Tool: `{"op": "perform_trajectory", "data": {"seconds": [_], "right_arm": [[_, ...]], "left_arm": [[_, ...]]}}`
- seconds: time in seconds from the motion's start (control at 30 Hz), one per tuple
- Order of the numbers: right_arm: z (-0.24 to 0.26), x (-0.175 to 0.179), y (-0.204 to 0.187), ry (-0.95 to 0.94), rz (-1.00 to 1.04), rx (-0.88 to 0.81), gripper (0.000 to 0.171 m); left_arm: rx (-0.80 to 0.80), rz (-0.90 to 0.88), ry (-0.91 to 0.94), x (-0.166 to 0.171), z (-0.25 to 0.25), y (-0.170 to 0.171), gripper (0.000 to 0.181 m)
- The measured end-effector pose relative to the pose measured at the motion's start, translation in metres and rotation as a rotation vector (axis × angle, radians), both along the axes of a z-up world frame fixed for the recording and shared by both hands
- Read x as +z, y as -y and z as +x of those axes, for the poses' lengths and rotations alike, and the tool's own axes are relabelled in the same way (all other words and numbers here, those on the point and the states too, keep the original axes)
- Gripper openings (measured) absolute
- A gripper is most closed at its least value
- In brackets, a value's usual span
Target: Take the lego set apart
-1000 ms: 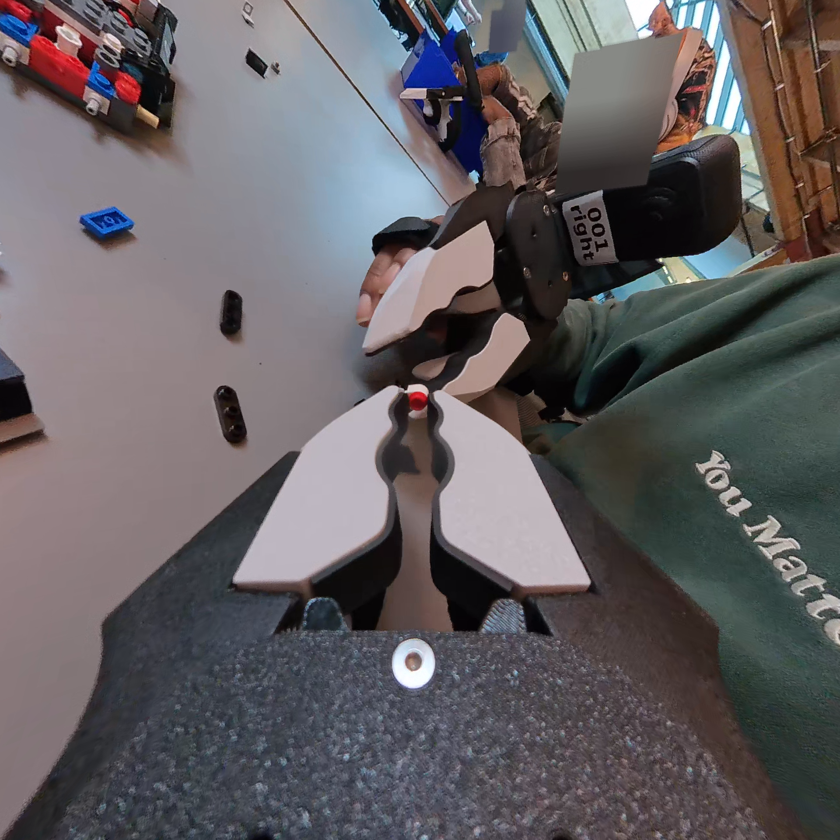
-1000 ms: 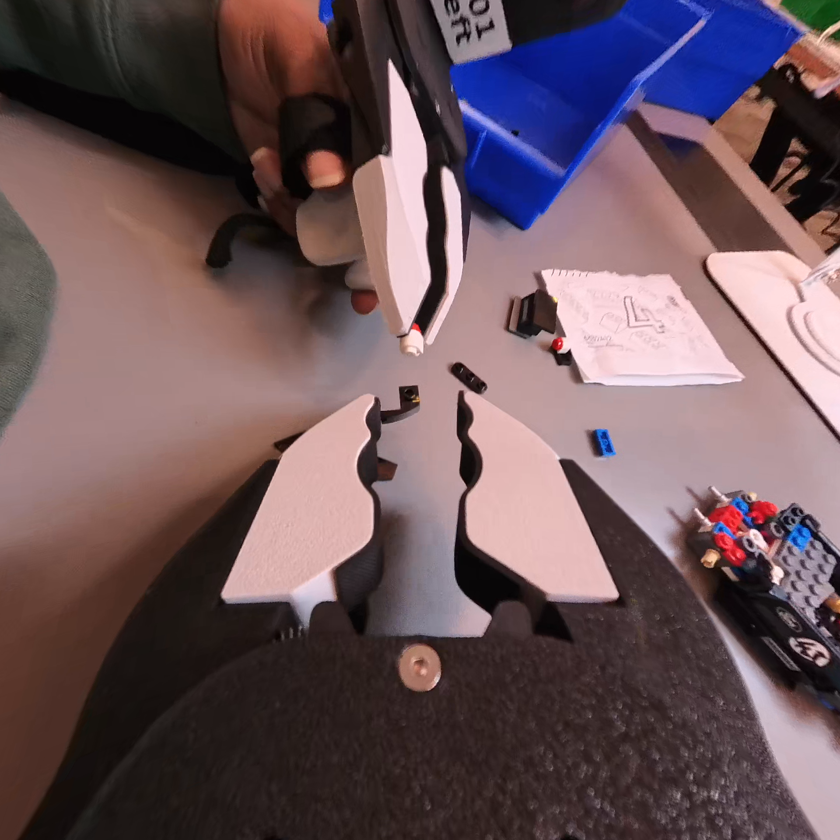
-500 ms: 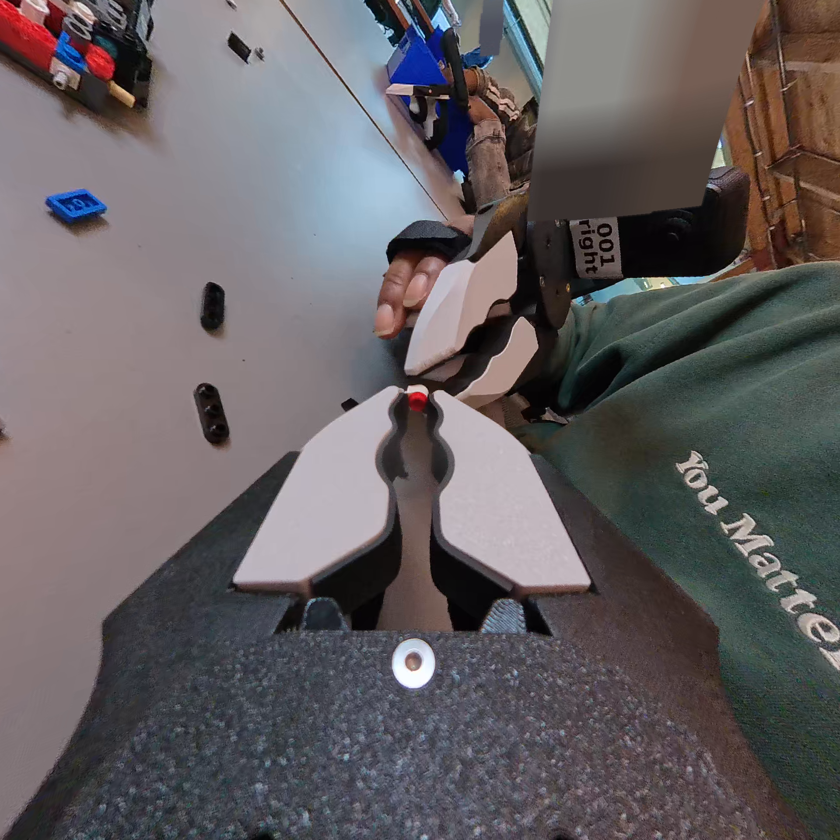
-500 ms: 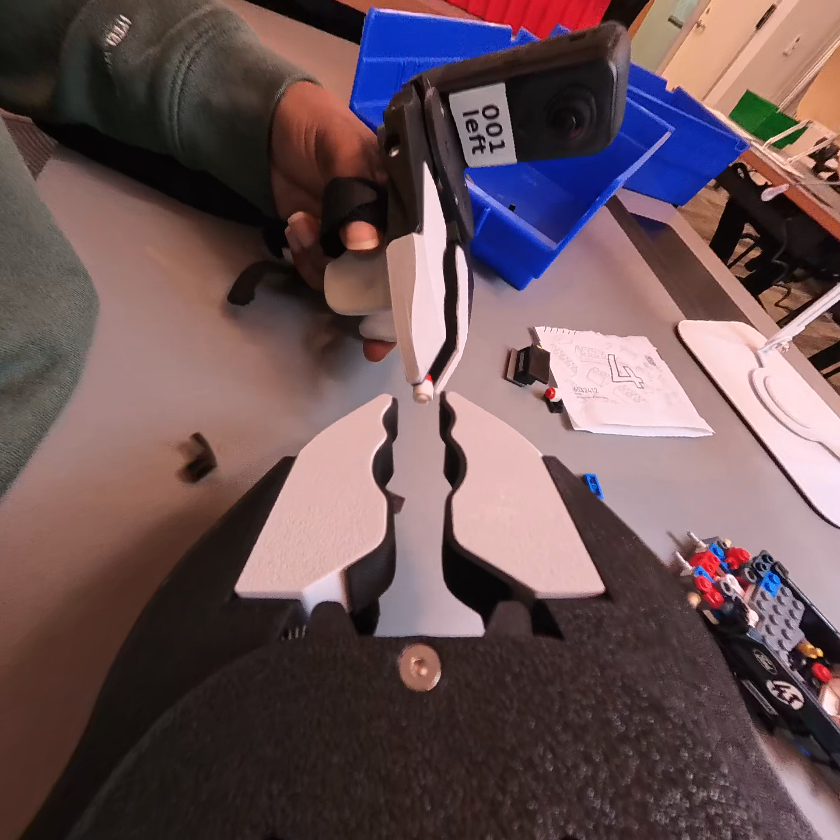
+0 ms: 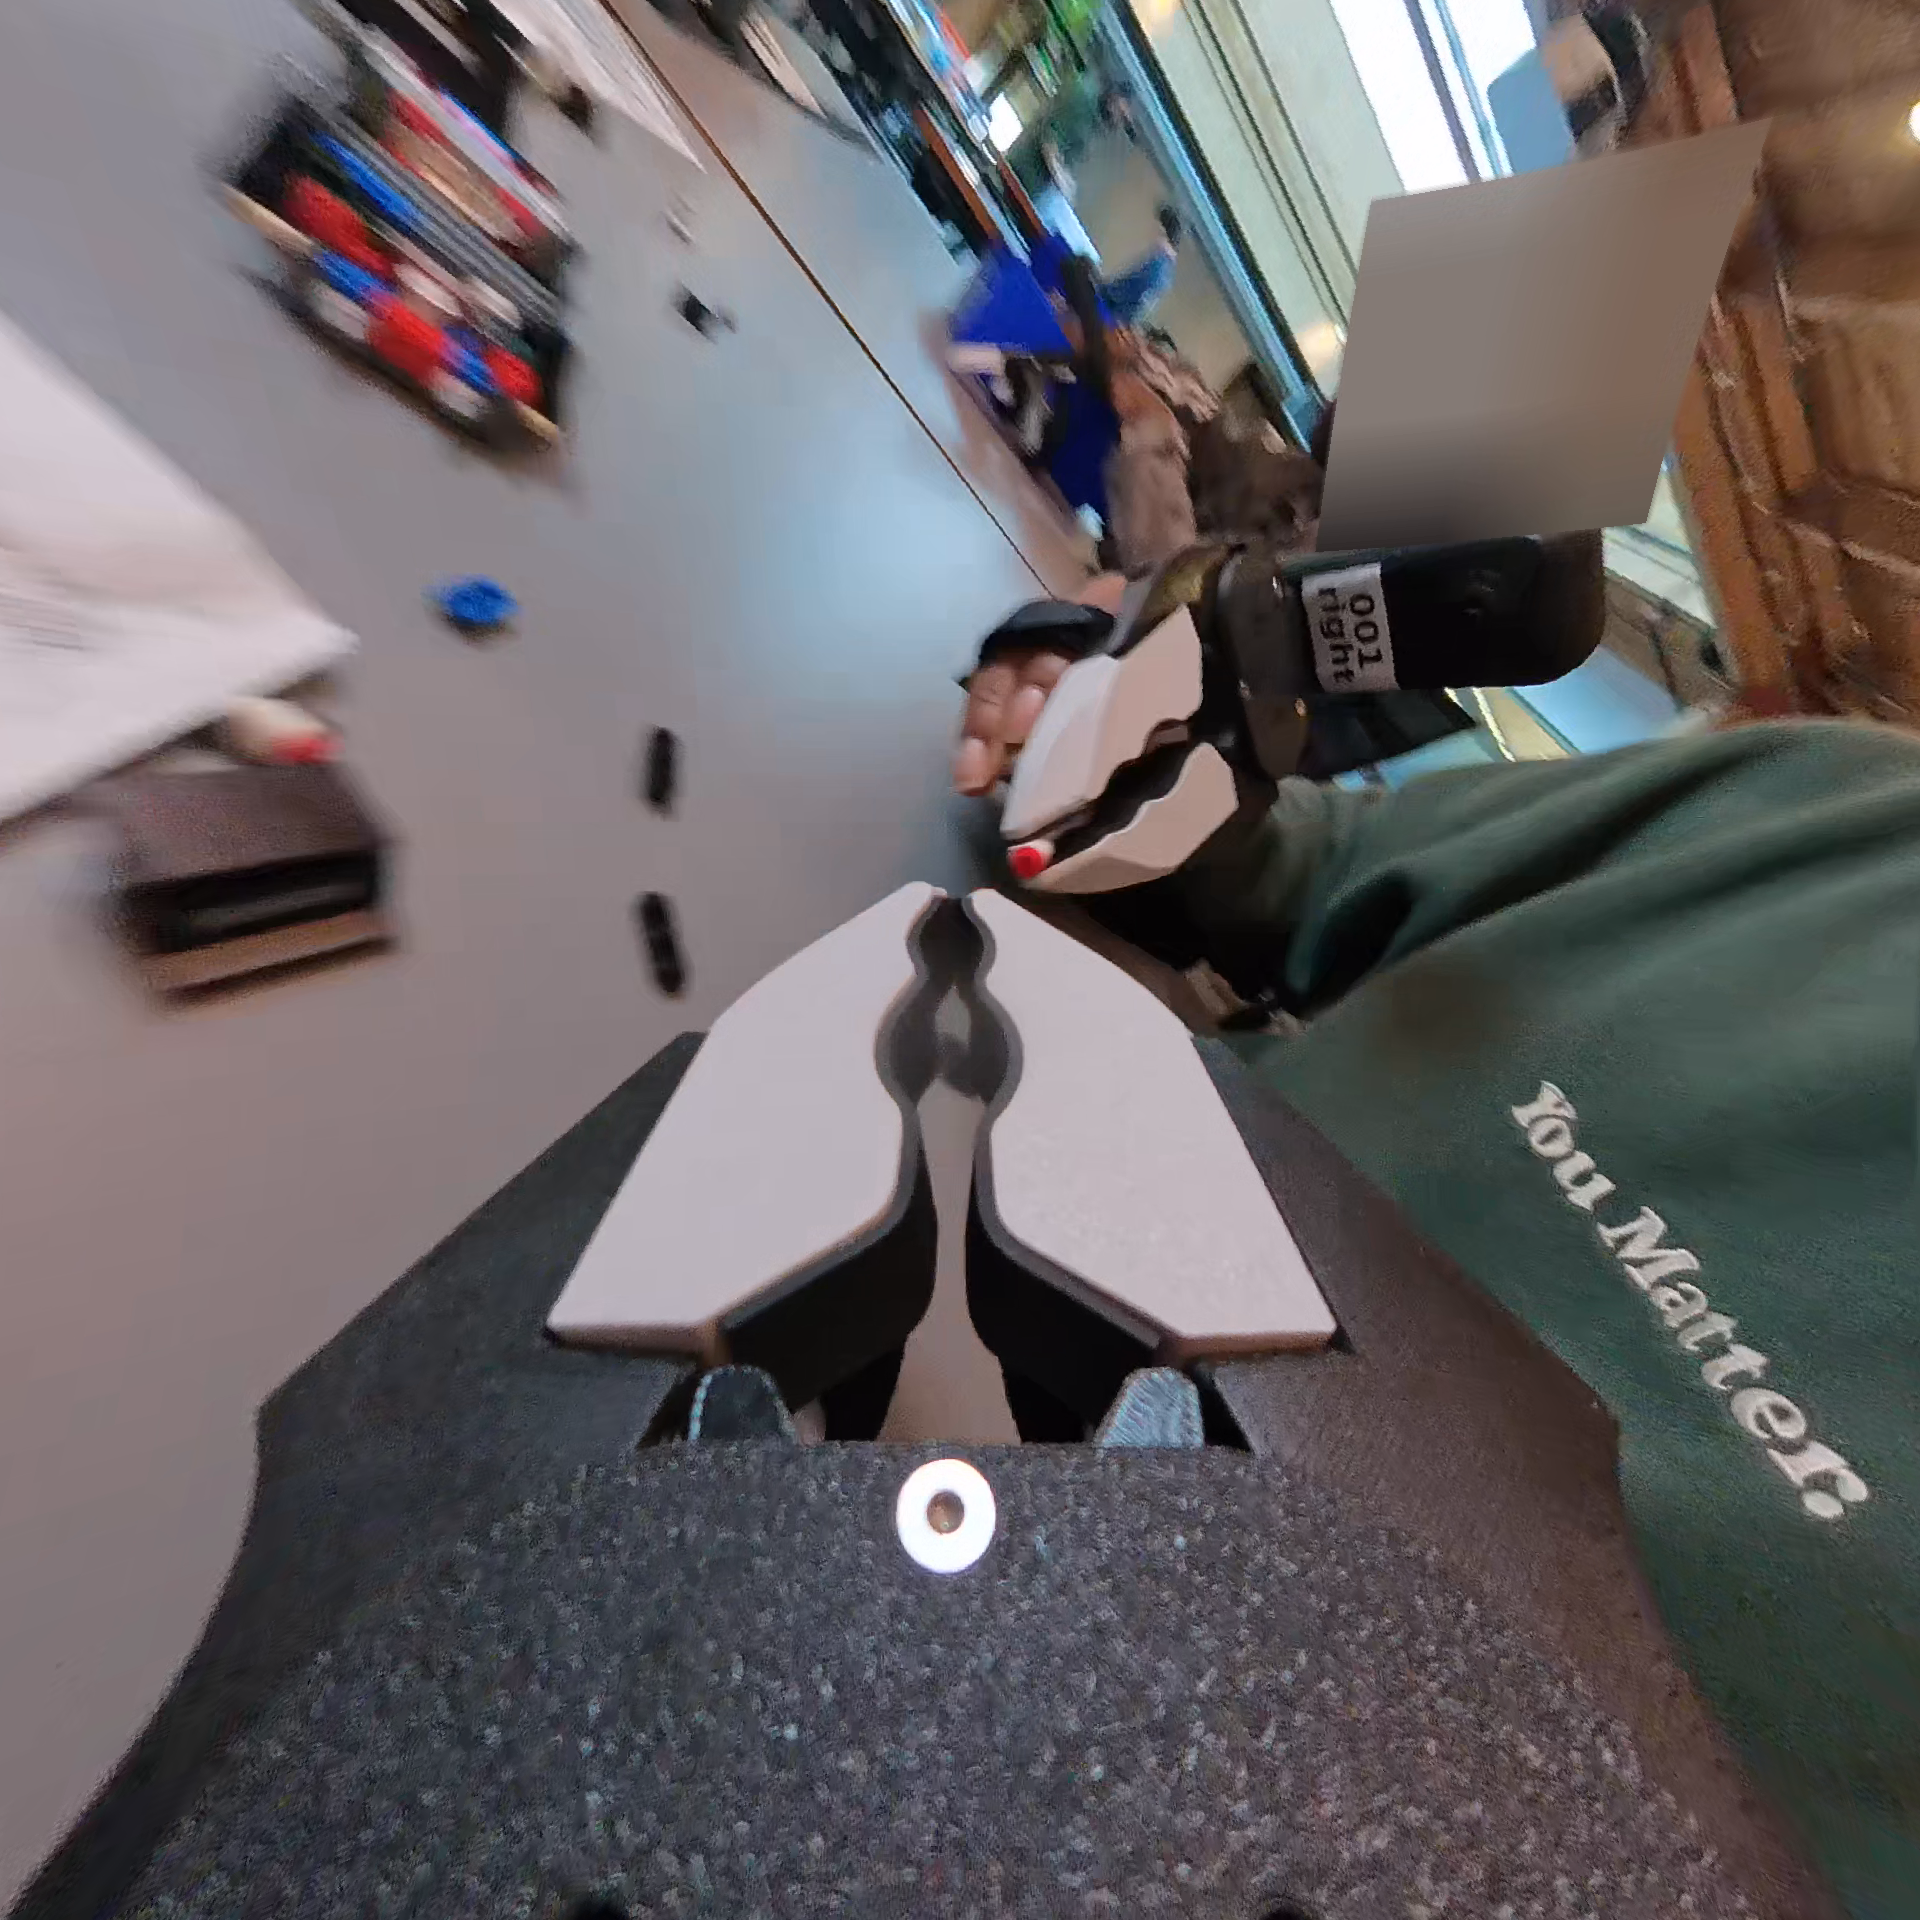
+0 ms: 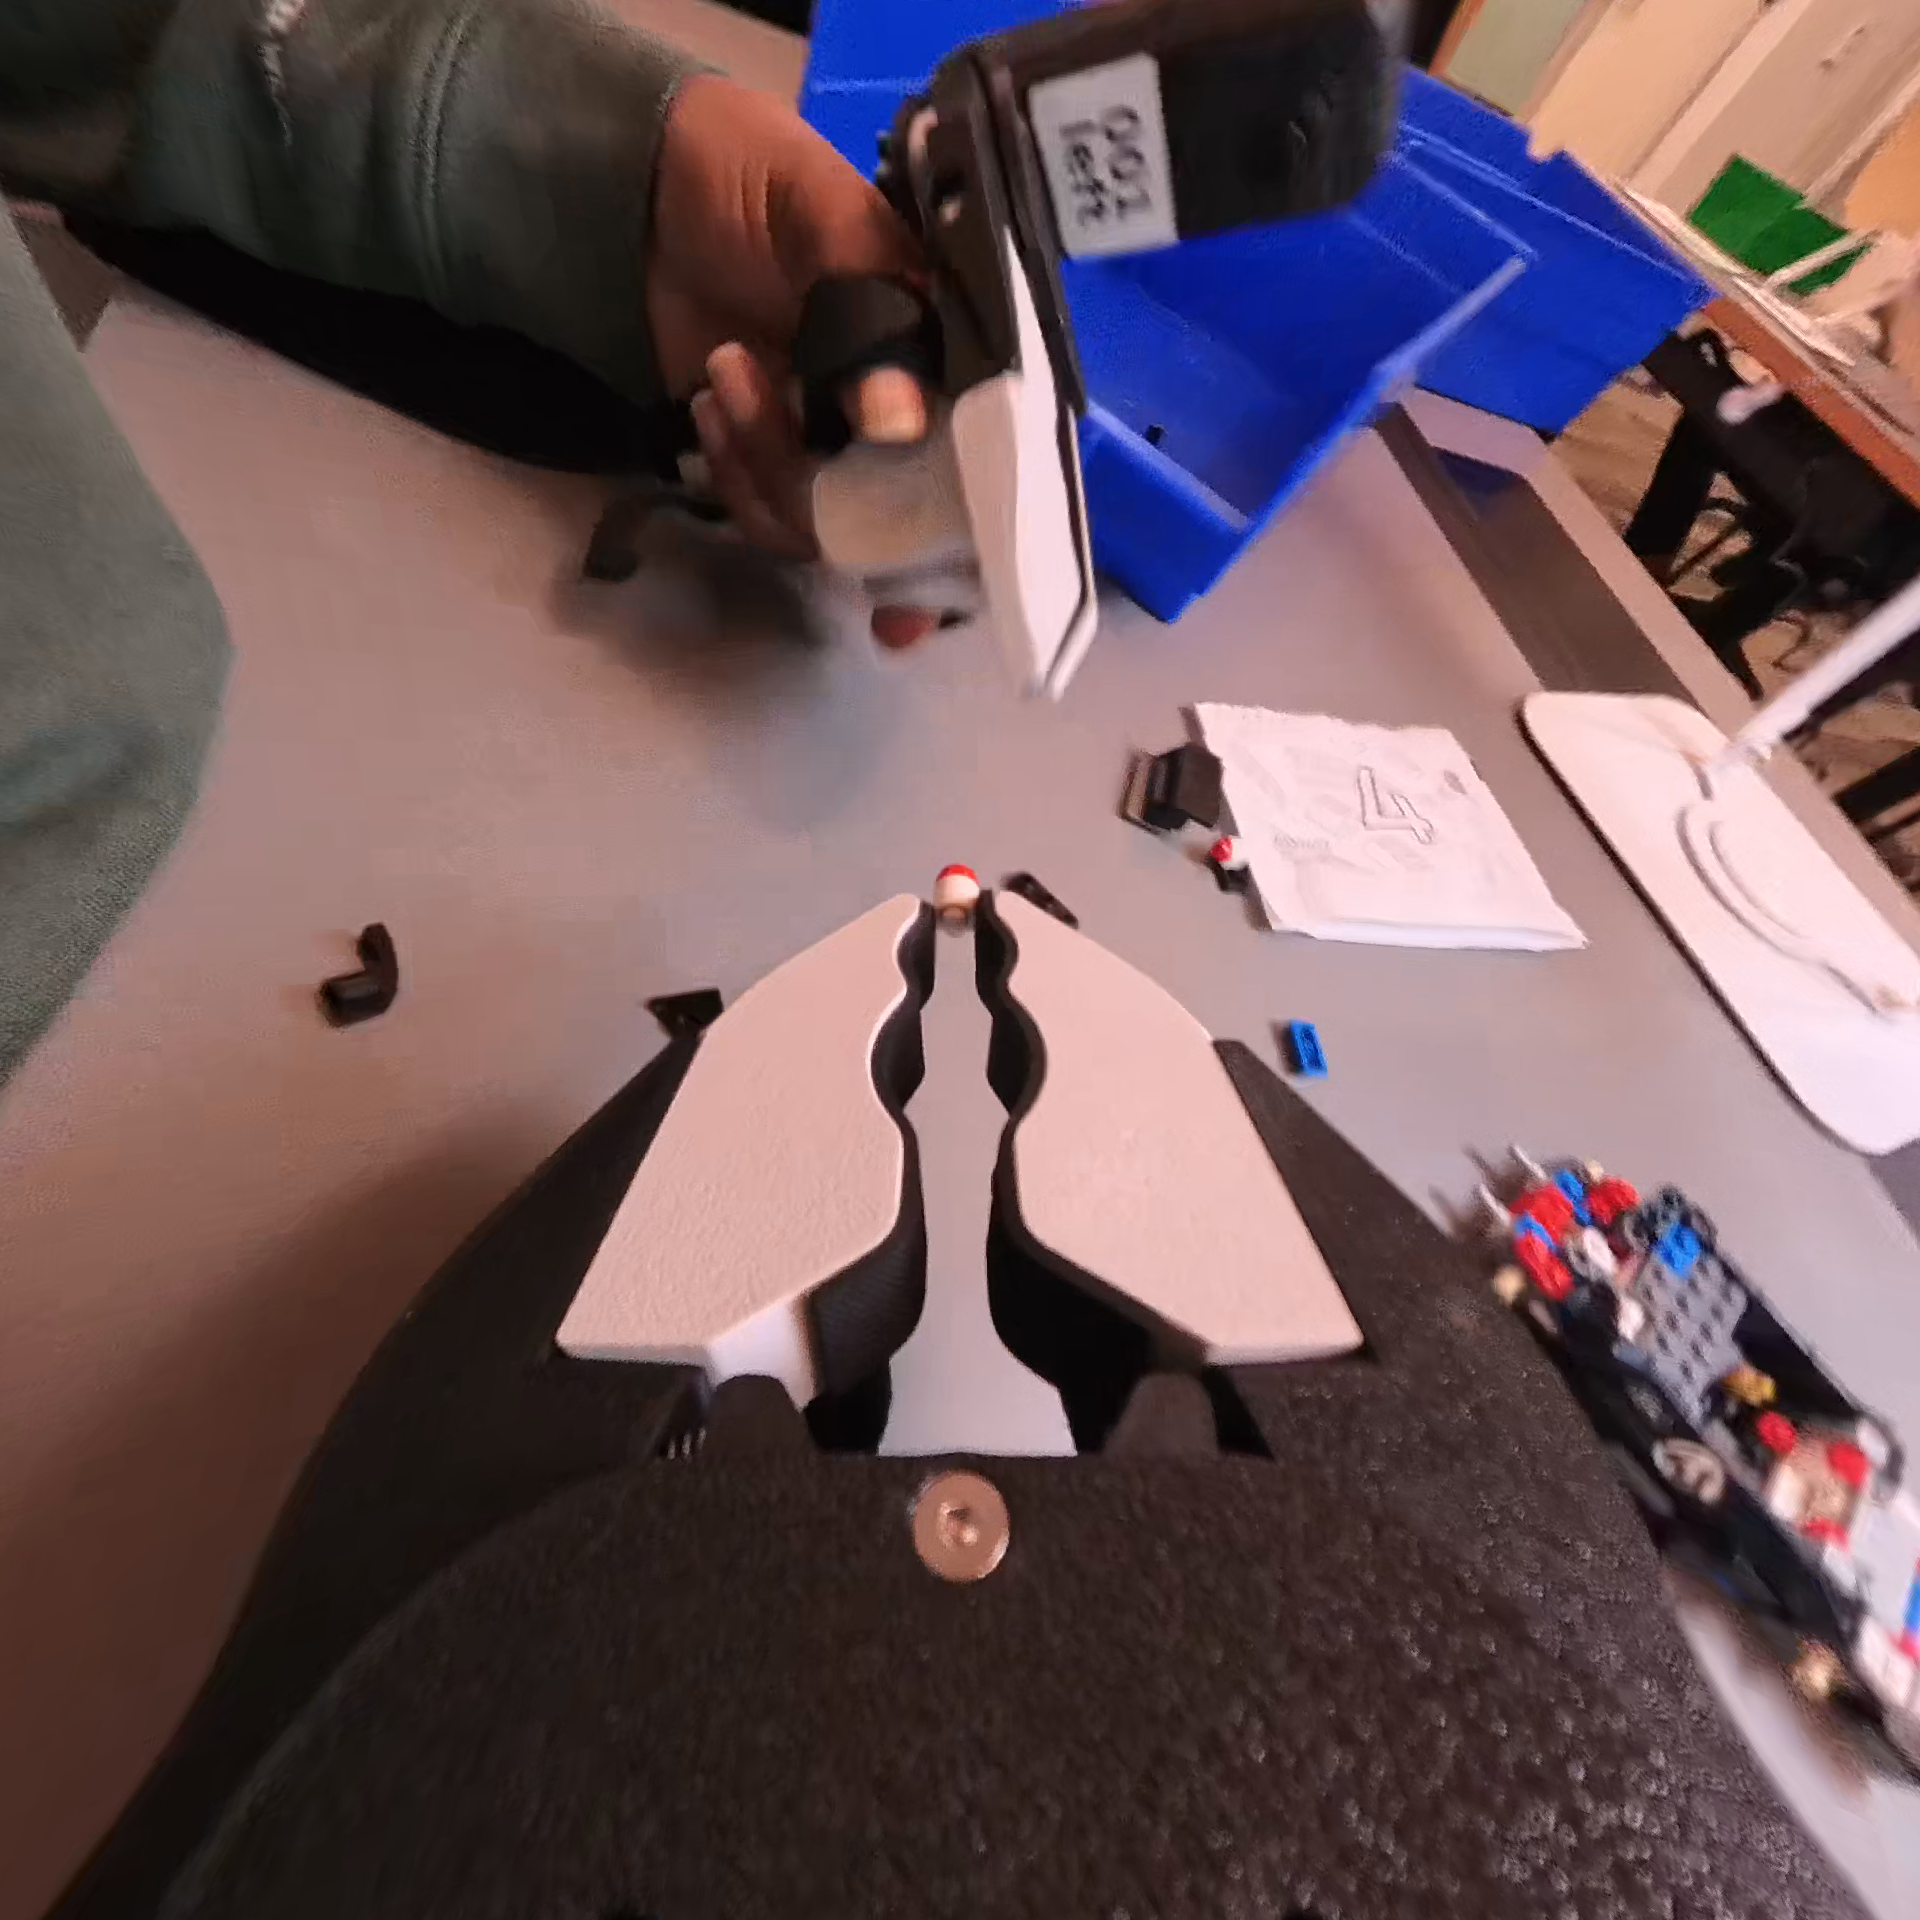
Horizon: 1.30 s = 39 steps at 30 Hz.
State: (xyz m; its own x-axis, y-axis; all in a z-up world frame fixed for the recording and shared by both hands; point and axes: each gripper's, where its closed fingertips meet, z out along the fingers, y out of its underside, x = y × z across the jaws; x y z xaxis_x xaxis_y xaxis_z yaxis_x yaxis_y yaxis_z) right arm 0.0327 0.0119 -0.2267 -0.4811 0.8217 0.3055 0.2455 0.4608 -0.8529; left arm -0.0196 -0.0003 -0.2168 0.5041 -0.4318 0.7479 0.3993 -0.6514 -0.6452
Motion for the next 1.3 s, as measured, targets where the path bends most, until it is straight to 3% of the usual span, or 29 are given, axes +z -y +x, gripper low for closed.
{"op": "perform_trajectory", "data": {"seconds": [0.1,0.23,0.27,0.47,0.73,0.83,0.87,1.0,1.1,1.3], "right_arm": [[0.0,-0.002,-0.005,0.006,-0.021,-0.02,0.008],[-0.005,0.002,0.008,-0.028,-0.017,0.03,0.008],[-0.004,0.001,0.011,-0.029,-0.011,0.04,0.008],[-0.006,0.008,0.021,-0.067,0.007,0.056,0.008],[-0.003,0.017,0.023,-0.092,-0.03,0.082,0.008],[0.004,0.008,0.002,-0.04,-0.03,0.032,0.008],[0.007,0.005,-0.003,-0.031,-0.063,0.017,0.008],[-0.002,0.006,0.008,-0.051,-0.049,0.04,0.008],[-0.004,-0.001,0.0,-0.026,-0.034,0.008,0.008],[-0.003,-0.022,-0.025,0.092,-0.001,-0.101,0.008]], "left_arm": [[-0.037,0.024,-0.242,-0.016,0.006,0.003,0.0],[-0.133,0.02,-0.122,-0.013,0.038,0.007,0.003],[-0.134,0.017,-0.066,-0.008,0.041,0.007,0.02],[-0.171,0.022,0.0,-0.001,0.057,0.008,0.008],[-0.202,0.053,0.001,0.006,0.061,0.014,0.007],[-0.032,0.137,0.04,0.026,0.019,0.004,0.002],[0.018,0.166,-0.004,0.029,0.005,0.004,0.002],[-0.071,0.105,-0.168,0.0,0.032,0.004,0.0],[-0.034,0.066,-0.293,-0.018,0.014,0.001,0.0],[-0.057,0.039,-0.49,-0.041,0.016,0.001,0.021]]}}
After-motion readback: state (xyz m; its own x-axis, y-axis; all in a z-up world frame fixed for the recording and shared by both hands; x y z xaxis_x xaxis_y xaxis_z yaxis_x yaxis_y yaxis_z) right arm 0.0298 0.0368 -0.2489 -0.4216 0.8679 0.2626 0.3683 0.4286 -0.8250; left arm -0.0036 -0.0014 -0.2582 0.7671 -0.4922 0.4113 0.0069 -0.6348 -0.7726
